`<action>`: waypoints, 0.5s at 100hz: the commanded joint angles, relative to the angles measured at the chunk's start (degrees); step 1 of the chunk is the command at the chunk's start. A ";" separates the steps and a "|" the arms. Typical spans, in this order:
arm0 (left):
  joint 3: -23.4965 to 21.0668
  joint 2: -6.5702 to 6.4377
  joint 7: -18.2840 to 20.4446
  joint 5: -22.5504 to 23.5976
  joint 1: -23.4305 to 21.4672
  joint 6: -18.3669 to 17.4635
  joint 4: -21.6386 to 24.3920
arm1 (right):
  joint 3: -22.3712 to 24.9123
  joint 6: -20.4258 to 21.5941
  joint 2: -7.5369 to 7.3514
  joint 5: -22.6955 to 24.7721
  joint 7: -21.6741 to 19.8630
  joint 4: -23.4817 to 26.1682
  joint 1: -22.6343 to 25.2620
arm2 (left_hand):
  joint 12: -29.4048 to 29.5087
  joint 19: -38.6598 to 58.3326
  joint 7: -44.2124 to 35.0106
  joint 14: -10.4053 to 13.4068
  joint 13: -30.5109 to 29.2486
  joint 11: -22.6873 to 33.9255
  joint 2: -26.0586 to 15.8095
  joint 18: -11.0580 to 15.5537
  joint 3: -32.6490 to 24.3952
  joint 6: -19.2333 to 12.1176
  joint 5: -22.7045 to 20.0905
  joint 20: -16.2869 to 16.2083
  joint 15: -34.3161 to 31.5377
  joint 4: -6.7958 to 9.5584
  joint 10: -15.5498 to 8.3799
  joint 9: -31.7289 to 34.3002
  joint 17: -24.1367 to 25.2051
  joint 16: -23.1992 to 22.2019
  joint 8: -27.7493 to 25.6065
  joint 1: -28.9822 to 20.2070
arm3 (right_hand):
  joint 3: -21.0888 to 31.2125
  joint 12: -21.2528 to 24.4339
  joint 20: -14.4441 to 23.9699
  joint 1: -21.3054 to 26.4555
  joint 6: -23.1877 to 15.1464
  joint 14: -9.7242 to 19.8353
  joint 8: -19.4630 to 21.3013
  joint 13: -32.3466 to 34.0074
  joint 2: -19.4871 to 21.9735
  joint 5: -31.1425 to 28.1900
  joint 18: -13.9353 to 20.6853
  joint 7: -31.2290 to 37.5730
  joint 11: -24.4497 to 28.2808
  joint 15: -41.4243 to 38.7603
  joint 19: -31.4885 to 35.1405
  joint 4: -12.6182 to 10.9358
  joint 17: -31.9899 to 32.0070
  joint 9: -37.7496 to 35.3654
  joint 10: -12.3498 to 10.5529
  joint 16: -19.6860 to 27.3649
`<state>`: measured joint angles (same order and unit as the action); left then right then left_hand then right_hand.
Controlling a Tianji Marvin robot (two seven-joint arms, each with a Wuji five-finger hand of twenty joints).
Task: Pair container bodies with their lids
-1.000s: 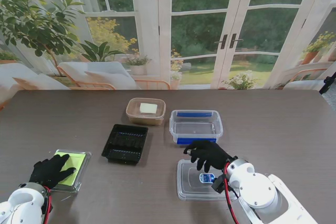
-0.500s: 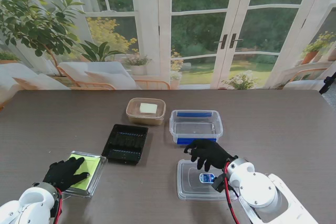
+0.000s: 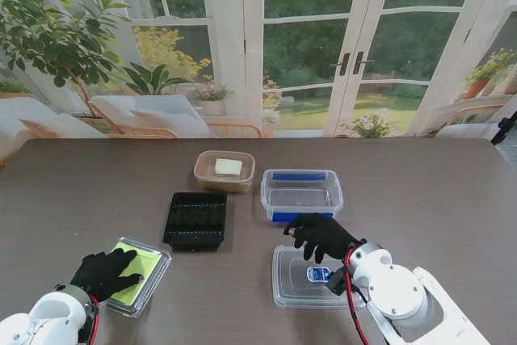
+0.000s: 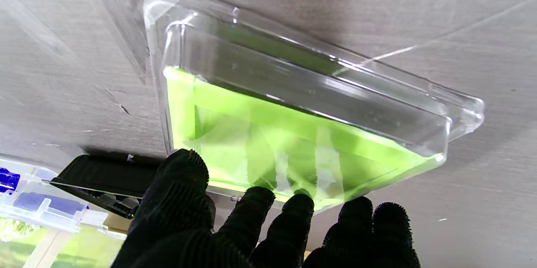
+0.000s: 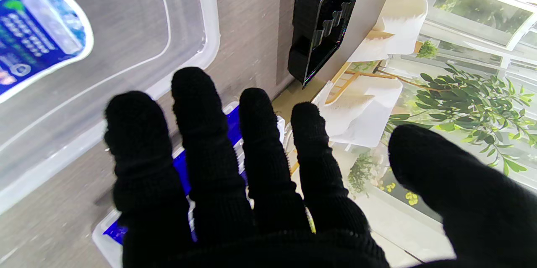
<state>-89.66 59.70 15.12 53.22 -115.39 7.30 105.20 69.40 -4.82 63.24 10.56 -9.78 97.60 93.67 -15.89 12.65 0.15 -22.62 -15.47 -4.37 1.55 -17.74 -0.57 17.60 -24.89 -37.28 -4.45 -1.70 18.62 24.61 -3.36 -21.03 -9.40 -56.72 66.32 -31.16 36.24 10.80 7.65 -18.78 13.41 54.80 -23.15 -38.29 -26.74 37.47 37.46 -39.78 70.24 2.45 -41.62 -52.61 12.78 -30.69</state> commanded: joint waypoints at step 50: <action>4.91 0.60 2.16 0.29 -4.81 10.58 7.21 | -0.10 0.34 0.12 0.14 -0.98 0.24 0.31 | -2.90 -0.42 -2.76 -1.61 -1.34 8.28 -2.97 -1.02 0.98 3.04 -1.65 -1.53 -2.04 1.87 3.12 4.56 -0.50 -1.33 -1.27 0.76 | -4.58 0.56 -0.56 0.86 0.17 -0.94 -0.74 0.61 0.92 -0.66 -0.48 -0.26 -0.16 -0.27 -0.89 1.77 18.54 -0.20 1.05 0.14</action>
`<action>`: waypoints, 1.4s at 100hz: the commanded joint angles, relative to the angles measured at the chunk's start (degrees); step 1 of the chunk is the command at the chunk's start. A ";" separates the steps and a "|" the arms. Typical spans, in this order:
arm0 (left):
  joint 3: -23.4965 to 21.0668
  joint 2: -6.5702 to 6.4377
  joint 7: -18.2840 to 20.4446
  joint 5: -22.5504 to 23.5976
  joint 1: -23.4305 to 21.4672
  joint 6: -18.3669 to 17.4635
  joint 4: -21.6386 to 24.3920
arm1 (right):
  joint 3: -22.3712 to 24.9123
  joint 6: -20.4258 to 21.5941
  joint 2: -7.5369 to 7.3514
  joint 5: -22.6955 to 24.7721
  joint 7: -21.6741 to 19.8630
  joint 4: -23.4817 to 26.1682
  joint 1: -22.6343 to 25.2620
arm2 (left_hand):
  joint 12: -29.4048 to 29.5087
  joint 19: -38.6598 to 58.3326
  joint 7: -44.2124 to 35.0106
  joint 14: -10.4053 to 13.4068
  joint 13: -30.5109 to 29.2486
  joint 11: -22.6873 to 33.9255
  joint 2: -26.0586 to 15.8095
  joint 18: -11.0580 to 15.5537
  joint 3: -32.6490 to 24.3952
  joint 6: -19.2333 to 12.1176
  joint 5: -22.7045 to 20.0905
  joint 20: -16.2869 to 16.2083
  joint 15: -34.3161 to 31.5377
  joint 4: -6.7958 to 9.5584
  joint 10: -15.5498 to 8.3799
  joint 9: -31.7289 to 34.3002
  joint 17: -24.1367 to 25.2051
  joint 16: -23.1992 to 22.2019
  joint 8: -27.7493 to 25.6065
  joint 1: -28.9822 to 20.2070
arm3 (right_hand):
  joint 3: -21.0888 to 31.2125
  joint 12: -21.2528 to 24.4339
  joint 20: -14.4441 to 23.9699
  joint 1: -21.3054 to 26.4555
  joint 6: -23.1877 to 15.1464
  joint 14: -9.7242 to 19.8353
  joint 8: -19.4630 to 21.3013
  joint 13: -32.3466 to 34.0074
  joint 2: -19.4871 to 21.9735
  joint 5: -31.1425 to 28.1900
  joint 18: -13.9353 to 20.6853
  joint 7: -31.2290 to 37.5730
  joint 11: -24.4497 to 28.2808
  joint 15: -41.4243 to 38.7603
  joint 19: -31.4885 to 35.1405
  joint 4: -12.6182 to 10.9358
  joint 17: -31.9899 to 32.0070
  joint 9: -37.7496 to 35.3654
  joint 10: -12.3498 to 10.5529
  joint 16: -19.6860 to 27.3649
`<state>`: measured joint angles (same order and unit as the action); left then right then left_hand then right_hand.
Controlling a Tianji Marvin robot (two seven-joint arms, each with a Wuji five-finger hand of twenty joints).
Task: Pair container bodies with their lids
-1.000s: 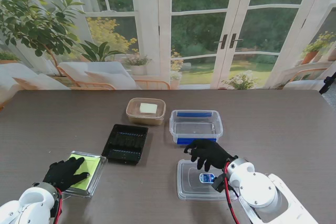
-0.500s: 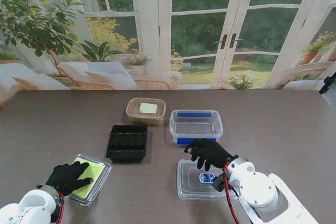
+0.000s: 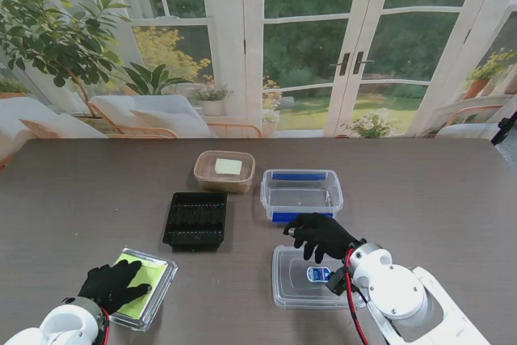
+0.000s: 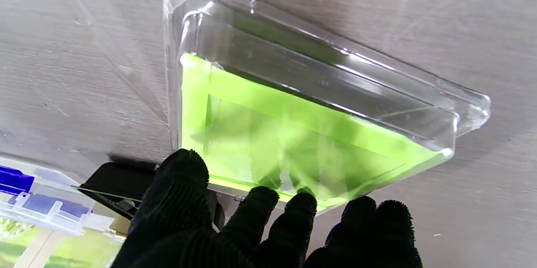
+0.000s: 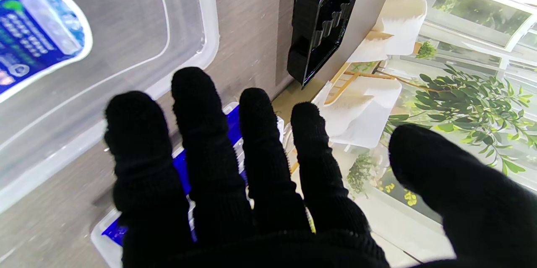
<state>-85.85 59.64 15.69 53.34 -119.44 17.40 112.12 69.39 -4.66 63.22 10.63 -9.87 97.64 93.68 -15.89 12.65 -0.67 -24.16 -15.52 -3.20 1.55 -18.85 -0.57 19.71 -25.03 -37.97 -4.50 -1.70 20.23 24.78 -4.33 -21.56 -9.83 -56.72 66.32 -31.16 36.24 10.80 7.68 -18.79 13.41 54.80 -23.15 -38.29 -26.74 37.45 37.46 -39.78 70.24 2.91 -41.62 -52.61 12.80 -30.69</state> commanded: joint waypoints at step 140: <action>-4.93 2.59 -4.84 -5.24 -6.22 9.79 6.00 | 0.08 0.16 0.06 -0.18 -1.23 0.59 0.57 | -3.36 1.28 -3.18 -2.13 -3.12 7.80 -4.25 -1.36 1.34 2.63 -5.43 -2.90 -3.56 1.51 4.71 7.04 -1.88 -1.93 -1.13 1.12 | -4.56 0.55 -0.57 1.01 0.20 -1.05 -0.79 0.59 0.94 -0.57 -0.42 -0.32 -0.21 -0.26 -0.98 1.30 18.65 -0.29 1.18 0.12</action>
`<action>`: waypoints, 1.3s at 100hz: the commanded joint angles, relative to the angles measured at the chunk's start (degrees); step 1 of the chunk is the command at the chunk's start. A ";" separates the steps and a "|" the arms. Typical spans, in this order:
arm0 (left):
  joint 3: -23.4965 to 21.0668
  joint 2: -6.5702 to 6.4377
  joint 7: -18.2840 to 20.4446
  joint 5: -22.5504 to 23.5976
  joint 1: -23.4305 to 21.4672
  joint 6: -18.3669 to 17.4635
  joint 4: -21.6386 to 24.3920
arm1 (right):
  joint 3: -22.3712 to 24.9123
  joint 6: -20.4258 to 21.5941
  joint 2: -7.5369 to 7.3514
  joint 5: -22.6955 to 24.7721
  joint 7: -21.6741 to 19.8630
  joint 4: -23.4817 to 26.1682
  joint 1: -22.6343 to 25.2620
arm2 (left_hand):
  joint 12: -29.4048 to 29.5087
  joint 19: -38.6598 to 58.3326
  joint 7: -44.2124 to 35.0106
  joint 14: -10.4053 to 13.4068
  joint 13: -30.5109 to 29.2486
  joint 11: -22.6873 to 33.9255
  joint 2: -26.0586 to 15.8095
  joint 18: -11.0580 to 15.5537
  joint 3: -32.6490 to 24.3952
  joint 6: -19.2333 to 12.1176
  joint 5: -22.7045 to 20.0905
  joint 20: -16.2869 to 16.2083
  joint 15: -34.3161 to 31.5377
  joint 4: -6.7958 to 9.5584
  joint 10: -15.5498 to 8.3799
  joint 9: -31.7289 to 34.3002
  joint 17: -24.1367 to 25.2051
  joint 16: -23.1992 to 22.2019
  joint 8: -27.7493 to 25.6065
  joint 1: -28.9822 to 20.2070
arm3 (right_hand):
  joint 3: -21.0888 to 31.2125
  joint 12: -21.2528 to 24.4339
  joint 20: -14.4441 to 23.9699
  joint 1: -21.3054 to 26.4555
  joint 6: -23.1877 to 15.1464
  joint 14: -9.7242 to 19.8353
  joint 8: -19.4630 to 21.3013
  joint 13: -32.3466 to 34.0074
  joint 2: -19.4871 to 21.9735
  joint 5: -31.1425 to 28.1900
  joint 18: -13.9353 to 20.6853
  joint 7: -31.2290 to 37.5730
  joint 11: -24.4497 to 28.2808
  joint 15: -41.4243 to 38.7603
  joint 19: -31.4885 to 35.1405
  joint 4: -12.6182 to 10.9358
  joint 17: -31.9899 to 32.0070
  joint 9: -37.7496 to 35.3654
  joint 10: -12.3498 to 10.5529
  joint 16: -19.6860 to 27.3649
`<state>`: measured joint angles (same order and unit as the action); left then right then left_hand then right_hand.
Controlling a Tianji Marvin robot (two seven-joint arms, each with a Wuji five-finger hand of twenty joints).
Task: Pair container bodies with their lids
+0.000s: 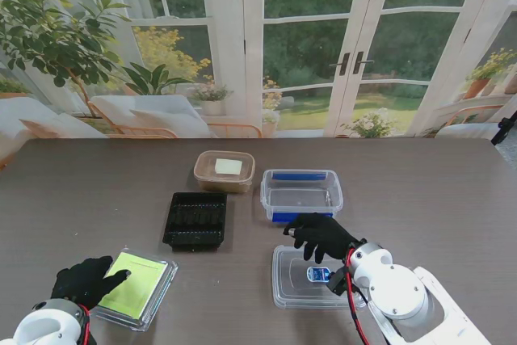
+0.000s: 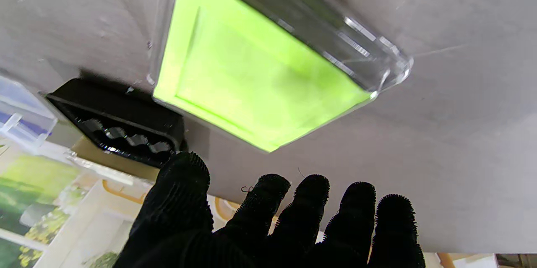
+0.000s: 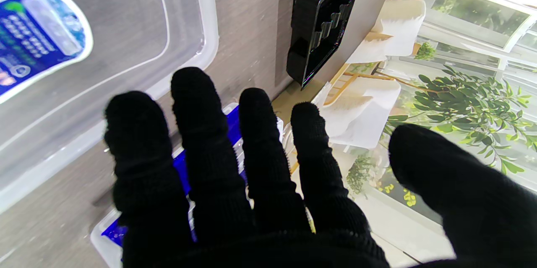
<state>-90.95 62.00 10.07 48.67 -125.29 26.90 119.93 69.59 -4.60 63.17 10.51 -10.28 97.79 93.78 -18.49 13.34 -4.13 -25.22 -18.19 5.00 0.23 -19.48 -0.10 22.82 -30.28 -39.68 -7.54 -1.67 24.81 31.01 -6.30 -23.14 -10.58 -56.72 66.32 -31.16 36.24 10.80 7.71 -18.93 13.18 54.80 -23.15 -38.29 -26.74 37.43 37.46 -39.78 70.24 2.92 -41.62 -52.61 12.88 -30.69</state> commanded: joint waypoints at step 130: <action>5.37 -1.43 8.50 1.49 -2.65 4.91 0.90 | -0.04 -0.01 0.00 -0.13 -1.27 0.82 0.63 | -1.04 -0.44 -0.16 0.12 0.78 -0.35 -3.44 0.52 0.95 -1.40 -2.05 -1.43 0.28 1.40 -2.01 0.62 1.23 -0.23 -1.01 1.07 | -4.64 0.53 -0.43 1.04 0.20 -1.03 -0.62 0.56 1.01 -0.47 -0.45 -0.41 -0.25 -0.28 -1.05 1.30 18.72 -0.27 1.04 0.11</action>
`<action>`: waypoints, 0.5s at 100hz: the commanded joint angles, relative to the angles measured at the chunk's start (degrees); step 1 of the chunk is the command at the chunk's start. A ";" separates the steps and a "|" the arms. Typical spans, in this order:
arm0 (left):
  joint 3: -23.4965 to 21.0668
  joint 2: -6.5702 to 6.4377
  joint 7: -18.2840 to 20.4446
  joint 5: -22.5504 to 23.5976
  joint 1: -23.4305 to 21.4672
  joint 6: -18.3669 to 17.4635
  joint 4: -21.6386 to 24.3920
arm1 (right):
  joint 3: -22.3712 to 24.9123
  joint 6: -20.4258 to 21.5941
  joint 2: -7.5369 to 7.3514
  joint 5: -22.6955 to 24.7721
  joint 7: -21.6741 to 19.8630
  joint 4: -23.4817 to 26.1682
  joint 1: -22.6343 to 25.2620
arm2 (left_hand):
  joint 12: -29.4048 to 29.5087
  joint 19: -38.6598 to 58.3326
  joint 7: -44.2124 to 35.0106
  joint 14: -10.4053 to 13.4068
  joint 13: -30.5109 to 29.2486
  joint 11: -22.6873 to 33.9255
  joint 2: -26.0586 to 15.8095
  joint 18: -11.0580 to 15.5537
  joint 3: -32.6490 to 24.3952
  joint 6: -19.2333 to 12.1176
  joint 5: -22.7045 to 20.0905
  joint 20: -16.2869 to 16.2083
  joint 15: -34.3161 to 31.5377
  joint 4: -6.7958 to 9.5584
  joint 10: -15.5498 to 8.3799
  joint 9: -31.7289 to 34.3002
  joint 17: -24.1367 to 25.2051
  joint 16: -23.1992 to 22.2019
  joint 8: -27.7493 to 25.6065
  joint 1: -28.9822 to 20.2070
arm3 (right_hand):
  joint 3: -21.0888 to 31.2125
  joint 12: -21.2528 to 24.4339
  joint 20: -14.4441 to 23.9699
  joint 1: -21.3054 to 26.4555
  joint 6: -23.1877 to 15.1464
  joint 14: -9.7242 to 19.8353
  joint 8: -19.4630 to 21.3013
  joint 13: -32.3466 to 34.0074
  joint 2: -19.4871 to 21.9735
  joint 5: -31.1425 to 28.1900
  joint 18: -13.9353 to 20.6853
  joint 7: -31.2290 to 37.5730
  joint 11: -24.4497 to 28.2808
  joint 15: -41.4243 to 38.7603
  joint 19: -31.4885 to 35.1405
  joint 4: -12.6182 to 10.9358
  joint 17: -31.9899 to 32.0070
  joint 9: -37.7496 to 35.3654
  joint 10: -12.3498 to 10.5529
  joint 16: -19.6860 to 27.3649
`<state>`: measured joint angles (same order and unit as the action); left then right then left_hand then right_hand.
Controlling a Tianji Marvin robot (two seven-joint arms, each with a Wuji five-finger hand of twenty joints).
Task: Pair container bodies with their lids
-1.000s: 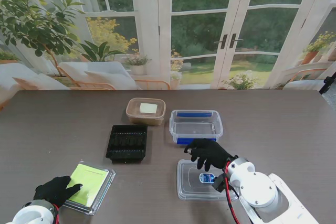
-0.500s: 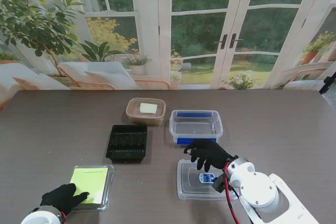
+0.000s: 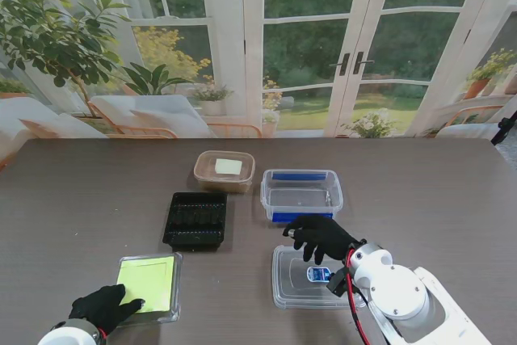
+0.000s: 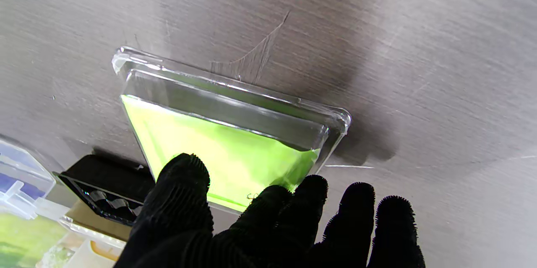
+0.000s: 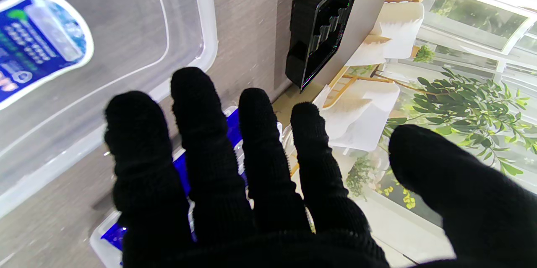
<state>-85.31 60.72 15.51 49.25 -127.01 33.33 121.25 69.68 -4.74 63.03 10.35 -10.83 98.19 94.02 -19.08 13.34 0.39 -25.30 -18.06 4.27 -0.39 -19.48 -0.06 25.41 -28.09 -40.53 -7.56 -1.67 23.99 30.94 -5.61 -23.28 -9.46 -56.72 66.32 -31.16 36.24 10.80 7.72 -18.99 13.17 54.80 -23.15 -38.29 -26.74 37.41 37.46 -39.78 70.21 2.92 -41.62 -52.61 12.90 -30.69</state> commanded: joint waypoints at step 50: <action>-5.26 -1.10 12.15 5.64 -3.26 -12.79 -1.54 | -0.05 0.19 0.14 0.00 -0.72 0.47 0.42 | -0.91 -0.59 -6.48 3.55 0.44 0.90 -2.65 2.22 0.85 -5.92 -9.38 0.04 0.09 1.40 -5.05 3.59 0.44 0.04 -2.95 0.45 | -4.61 0.52 -0.40 0.98 0.10 -0.94 -0.57 0.50 0.96 -0.39 -0.49 -0.35 -0.22 -0.25 -1.04 1.31 18.70 -0.30 1.01 0.12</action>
<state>-90.95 59.77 25.28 55.65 -128.99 20.34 121.49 69.69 -4.62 63.05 10.36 -10.63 98.20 94.02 -19.16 13.34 5.49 -22.46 -18.04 4.78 -0.39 -17.89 -0.06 24.76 -28.30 -40.42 -7.56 -1.67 20.92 33.12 -5.61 -23.28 -7.53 -56.72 66.32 -31.16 36.24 10.80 7.72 -19.03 13.16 54.80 -23.15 -38.29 -26.74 37.40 37.46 -39.78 70.08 2.92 -41.62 -52.60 12.91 -30.69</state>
